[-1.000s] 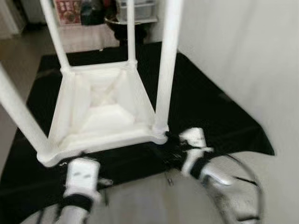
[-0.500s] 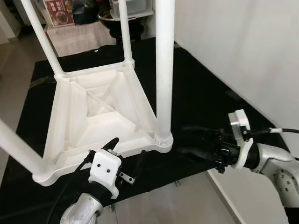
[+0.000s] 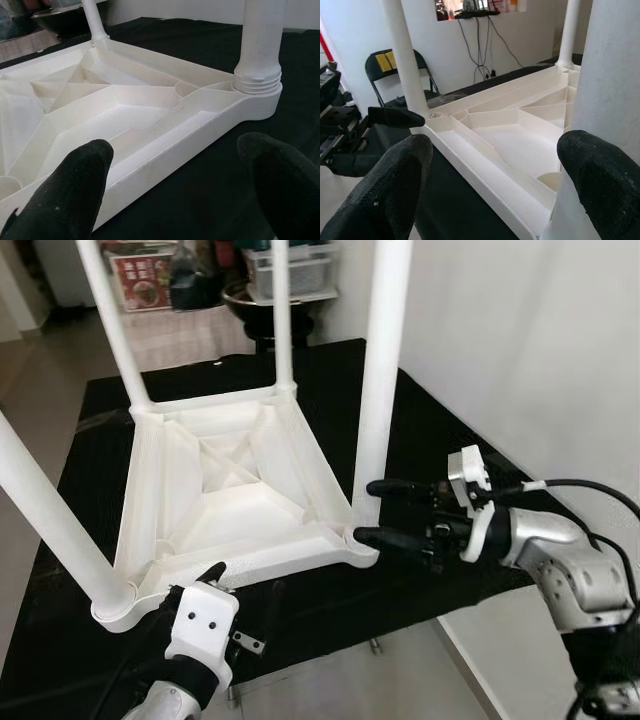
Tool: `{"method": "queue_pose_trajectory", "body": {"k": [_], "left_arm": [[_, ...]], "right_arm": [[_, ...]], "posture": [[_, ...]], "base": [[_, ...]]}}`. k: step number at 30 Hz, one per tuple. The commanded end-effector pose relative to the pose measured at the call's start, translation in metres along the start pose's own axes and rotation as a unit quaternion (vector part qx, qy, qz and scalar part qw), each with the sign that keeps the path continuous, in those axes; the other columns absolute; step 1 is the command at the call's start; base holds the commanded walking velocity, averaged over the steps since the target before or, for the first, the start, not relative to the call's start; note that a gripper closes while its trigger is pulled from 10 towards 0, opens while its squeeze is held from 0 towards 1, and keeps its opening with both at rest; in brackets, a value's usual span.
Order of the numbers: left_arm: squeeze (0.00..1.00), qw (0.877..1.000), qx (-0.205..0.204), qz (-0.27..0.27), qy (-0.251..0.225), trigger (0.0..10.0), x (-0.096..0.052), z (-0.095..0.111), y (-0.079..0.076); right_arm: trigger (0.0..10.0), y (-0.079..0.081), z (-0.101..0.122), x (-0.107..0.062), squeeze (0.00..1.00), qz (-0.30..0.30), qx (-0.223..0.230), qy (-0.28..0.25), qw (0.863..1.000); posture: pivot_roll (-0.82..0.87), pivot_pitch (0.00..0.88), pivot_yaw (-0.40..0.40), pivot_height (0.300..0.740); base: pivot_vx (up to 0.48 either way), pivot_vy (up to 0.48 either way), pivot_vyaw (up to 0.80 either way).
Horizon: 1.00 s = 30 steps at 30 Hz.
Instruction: Building children table
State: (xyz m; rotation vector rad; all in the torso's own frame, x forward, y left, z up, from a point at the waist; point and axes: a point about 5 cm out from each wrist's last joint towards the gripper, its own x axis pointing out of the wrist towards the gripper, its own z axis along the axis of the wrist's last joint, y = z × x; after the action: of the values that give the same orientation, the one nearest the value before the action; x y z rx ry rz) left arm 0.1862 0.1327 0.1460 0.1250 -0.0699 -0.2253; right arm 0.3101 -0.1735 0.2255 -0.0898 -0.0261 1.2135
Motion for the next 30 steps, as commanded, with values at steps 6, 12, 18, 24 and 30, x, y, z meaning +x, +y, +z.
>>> {"method": "queue_pose_trajectory", "body": {"k": [6,12,18,24,30], "left_arm": [[0.00,1.000,0.006,0.002,0.012,10.0,-0.007,-0.001,-0.002],[0.00,1.000,0.004,-0.022,0.006,10.0,-0.008,0.002,-0.006],[0.00,0.998,-0.009,-0.067,-0.006,10.0,-0.010,0.006,-0.015],[0.00,0.997,-0.016,-0.077,-0.007,10.0,-0.011,0.005,-0.017],[0.00,0.996,-0.022,-0.081,-0.007,10.0,-0.012,0.006,-0.019]], "right_arm": [[10.0,-0.002,0.001,-0.010,0.00,0.060,-0.009,0.033,0.998],[10.0,-0.012,-0.004,-0.025,0.00,0.057,-0.005,0.076,0.995],[10.0,-0.035,0.005,-0.029,0.00,0.005,-0.048,0.081,0.996],[10.0,-0.038,0.011,-0.012,0.00,0.005,-0.062,0.047,0.997],[10.0,-0.026,0.016,0.026,0.00,0.096,-0.063,0.010,0.993]], "posture": [[0.05,0.149,-0.008,0.740],[0.05,0.147,-0.006,0.740],[0.06,0.143,-0.003,0.740],[0.06,0.143,-0.001,0.740],[0.06,0.161,-0.004,0.740]], "base": [[0.000,0.000,0.00],[0.000,0.000,0.00],[0.000,0.000,0.00],[0.000,0.000,0.00],[0.000,0.000,0.00]]}}
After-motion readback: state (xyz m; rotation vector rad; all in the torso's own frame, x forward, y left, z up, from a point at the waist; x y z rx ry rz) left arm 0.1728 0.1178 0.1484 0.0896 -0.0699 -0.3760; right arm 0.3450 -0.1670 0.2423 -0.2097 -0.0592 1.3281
